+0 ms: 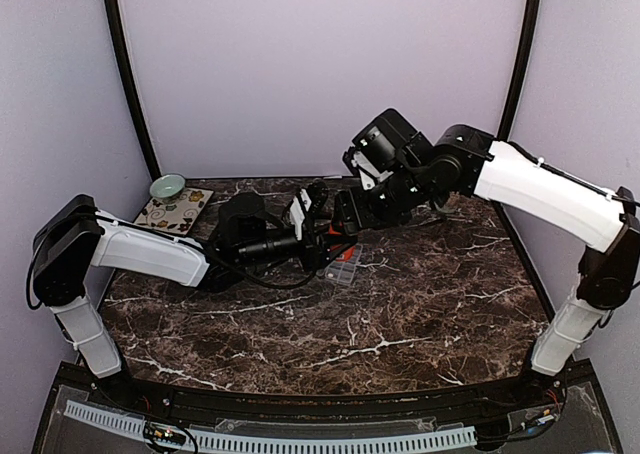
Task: Sort the pills into containers
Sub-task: Pass from the right arm to the left
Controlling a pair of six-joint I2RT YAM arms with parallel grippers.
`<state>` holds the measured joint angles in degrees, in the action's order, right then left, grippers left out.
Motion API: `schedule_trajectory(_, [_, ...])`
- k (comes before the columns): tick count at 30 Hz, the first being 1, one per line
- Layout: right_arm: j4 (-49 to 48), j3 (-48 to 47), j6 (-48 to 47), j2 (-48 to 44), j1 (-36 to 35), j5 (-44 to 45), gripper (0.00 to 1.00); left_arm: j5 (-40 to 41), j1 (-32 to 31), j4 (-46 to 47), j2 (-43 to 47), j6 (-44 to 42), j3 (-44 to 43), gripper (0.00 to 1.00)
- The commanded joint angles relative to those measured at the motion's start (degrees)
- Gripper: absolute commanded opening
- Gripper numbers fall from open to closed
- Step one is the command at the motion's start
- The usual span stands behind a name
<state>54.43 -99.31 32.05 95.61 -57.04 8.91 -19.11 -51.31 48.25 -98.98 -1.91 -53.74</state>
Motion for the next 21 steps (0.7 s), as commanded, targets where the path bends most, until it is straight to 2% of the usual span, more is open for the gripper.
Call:
schedule_trajectory(1, [-1.57, 1.48, -0.24, -3.81, -0.68, -0.64, 0.73, -0.31, 0.29, 1.76, 3.27, -0.18, 0.62, 0.00])
schedule_trajectory(14, [-2.25, 4.87, -1.78, -11.47, -1.31, -1.41, 0.74, -1.05, 0.60, 0.57, 3.35, -0.61, 0.56, 0.00])
schedule_trajectory(21, [-8.40, 10.85, -9.35, -15.34, -1.37, -1.19, 0.73, -4.37, 0.82, -0.61, 4.12, -0.43, 0.37, 0.00])
